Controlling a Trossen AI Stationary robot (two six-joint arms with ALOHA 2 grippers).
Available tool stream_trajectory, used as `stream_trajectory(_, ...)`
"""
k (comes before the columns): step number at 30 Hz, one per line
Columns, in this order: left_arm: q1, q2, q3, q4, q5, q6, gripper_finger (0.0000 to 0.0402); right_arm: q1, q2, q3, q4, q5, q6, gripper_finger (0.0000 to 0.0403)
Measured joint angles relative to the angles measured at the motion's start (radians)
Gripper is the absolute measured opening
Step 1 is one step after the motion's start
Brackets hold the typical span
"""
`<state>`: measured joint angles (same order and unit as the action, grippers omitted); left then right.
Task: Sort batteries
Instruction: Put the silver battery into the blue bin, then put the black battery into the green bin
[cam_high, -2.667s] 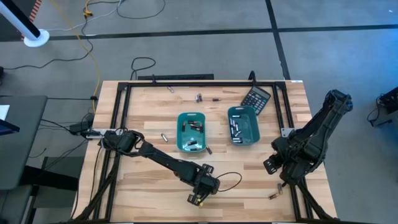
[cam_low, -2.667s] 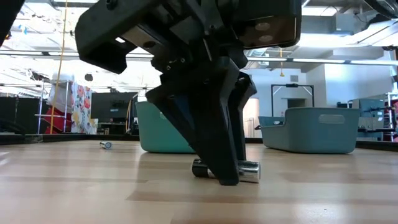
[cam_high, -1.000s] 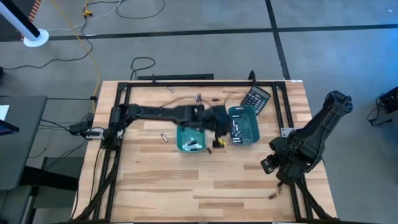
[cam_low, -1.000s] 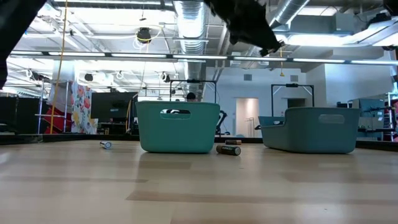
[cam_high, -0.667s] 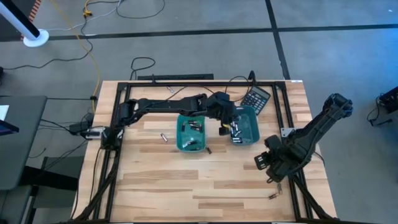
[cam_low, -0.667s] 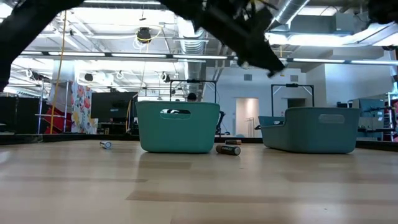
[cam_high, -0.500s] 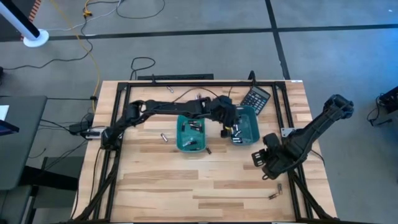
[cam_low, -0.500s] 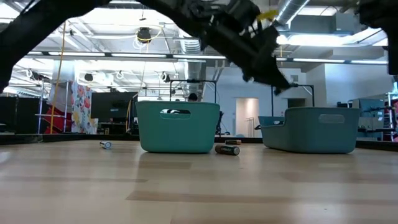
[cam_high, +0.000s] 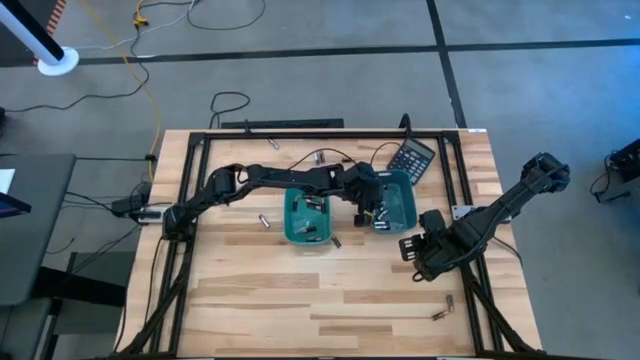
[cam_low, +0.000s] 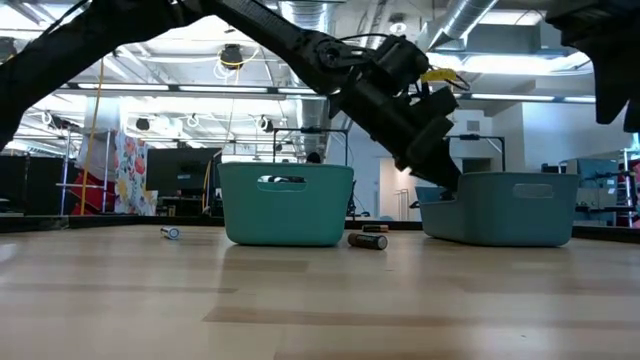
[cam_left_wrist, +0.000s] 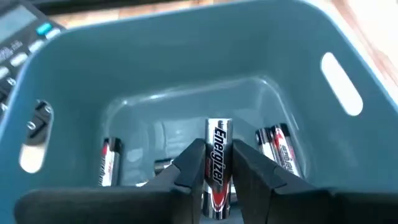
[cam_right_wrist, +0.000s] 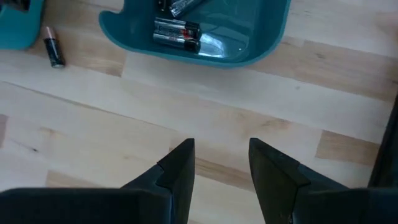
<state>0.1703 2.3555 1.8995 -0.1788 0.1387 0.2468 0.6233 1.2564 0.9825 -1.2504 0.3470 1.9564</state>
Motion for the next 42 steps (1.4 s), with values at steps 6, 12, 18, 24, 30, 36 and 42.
stream_trajectory(6,0.000,0.002,0.001,-0.007,-0.004,0.006,0.0099,-0.019,0.000,0.000,0.006,0.000,0.000,0.0168)
stream_trajectory(12,0.000,0.001,0.001,-0.025,-0.004,0.029,0.0130,-0.024,0.000,0.000,0.011,0.000,0.000,0.0168)
stream_trajectory(18,0.000,-0.057,0.001,-0.036,-0.007,0.068,0.0149,-0.012,0.000,0.000,0.010,0.000,0.020,0.0168)
stream_trajectory(24,0.000,-0.148,0.001,-0.071,-0.047,0.085,0.0151,0.025,0.000,0.000,0.010,0.021,0.060,0.0168)
stream_trajectory(30,0.000,-0.278,0.001,-0.203,-0.065,-0.095,0.0151,0.105,0.000,0.040,0.006,0.136,0.070,0.0168)
stream_trajectory(36,-0.016,-0.372,0.001,-0.441,-0.065,-0.261,0.0151,0.199,0.000,0.066,0.012,0.245,0.054,0.0168)
stream_trajectory(42,-0.088,-0.490,-0.169,-0.505,-0.072,-0.339,0.0151,0.267,0.000,0.066,0.041,0.276,0.049,0.0168)
